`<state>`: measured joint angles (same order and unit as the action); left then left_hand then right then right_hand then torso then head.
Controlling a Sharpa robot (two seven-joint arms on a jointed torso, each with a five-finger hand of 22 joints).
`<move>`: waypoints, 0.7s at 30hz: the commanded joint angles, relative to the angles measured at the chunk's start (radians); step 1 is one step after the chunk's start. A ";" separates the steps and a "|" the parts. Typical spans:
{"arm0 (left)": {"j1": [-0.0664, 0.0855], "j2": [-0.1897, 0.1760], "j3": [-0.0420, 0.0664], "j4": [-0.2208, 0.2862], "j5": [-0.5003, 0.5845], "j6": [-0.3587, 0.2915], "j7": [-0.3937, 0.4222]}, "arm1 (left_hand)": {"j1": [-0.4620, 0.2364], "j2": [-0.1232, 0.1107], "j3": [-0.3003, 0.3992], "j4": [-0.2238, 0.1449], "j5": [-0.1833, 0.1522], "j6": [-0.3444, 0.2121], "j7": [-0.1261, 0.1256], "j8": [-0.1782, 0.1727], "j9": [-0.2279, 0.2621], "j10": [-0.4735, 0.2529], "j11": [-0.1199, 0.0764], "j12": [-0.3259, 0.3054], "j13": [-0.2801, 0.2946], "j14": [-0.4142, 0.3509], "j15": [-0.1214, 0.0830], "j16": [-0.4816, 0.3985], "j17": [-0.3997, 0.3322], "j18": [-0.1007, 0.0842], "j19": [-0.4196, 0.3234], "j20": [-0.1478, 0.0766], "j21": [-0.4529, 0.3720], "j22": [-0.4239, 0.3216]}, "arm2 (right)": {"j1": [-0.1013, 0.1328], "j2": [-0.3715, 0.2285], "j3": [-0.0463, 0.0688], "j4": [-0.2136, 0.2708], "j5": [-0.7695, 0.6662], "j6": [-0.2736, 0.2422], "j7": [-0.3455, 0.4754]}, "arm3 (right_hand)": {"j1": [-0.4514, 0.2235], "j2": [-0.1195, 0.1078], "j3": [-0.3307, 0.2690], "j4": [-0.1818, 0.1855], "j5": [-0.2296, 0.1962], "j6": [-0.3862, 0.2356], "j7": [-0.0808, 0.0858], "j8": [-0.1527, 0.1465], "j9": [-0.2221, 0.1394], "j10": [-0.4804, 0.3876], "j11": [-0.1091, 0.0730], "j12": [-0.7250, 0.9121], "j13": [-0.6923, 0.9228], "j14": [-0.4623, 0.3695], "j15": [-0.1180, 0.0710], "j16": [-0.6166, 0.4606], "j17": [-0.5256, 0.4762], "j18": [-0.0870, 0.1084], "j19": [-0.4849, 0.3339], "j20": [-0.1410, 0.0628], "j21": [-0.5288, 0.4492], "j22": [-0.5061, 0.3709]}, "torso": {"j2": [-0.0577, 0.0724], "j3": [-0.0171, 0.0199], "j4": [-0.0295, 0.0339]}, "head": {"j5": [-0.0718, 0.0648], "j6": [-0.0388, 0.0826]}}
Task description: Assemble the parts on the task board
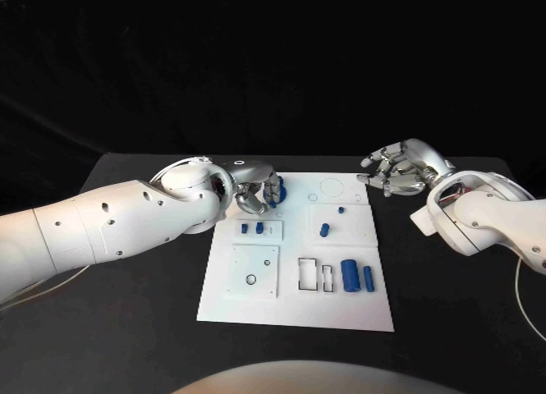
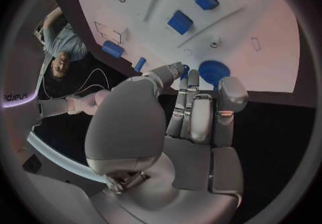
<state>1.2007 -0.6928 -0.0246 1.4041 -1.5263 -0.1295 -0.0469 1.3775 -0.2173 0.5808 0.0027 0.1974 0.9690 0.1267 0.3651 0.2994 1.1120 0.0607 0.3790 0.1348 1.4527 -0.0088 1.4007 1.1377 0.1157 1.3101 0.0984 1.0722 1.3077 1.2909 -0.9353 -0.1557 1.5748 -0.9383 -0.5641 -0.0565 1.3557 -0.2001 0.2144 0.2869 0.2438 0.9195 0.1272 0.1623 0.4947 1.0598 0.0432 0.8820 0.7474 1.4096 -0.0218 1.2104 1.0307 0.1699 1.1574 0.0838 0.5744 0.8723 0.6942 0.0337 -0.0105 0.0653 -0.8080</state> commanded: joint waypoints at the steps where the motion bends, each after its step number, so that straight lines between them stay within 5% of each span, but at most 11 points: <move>1: 0.001 -0.012 0.002 0.001 0.041 0.019 -0.002 | -0.011 0.000 0.000 -0.005 0.001 0.005 0.001 -0.005 0.001 0.008 0.001 -0.004 -0.002 0.007 0.001 0.004 -0.001 -0.008 0.004 0.000 0.001 0.064 | -0.001 0.000 0.000 0.000 -0.015 0.016 -0.002 | 0.003 -0.003 0.006 -0.002 0.007 0.009 0.000 0.004 0.001 0.007 0.003 0.006 0.001 0.001 -0.002 -0.005 0.001 0.014 0.007 0.002 -0.005 -0.001 | 0.001 0.0009 -0.0015 | 0.005 0.001; 21: 0.000 -0.036 0.000 -0.039 0.045 0.105 -0.022 | -0.012 -0.001 0.000 -0.008 0.001 0.005 0.003 -0.008 0.000 0.012 0.002 -0.008 -0.003 0.005 0.001 0.001 -0.009 -0.007 0.001 0.001 -0.006 0.062 | -0.002 -0.002 0.000 0.002 -0.028 0.017 -0.006 | 0.003 -0.003 0.007 -0.002 0.008 0.010 0.000 0.005 0.002 0.006 0.002 0.004 -0.002 0.001 -0.002 -0.008 -0.001 0.014 0.008 0.002 -0.006 -0.002 | 0.003 0.0008 -0.0045 | 0.012 -0.007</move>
<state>1.2001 -0.7294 -0.0253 1.3649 -1.4888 -0.0596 -0.0642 1.3775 -0.2173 0.5836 -0.0001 0.1974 0.9689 0.1267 0.3615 0.2992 1.1190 0.0608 0.3747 0.1329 1.4526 -0.0087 1.4007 1.1298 0.1158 1.3100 0.0984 1.0721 1.3076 1.2899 -0.9373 -0.1555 1.5753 -0.9495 -0.5614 -0.0602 1.3557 -0.2001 0.2144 0.2869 0.2479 0.9203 0.1263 0.1623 0.4955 1.0600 0.0435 0.8819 0.7461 1.4095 -0.0218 1.2062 1.0305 0.1698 1.1574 0.0839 0.5744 0.8712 0.6972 0.0344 -0.0146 0.0771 -0.8135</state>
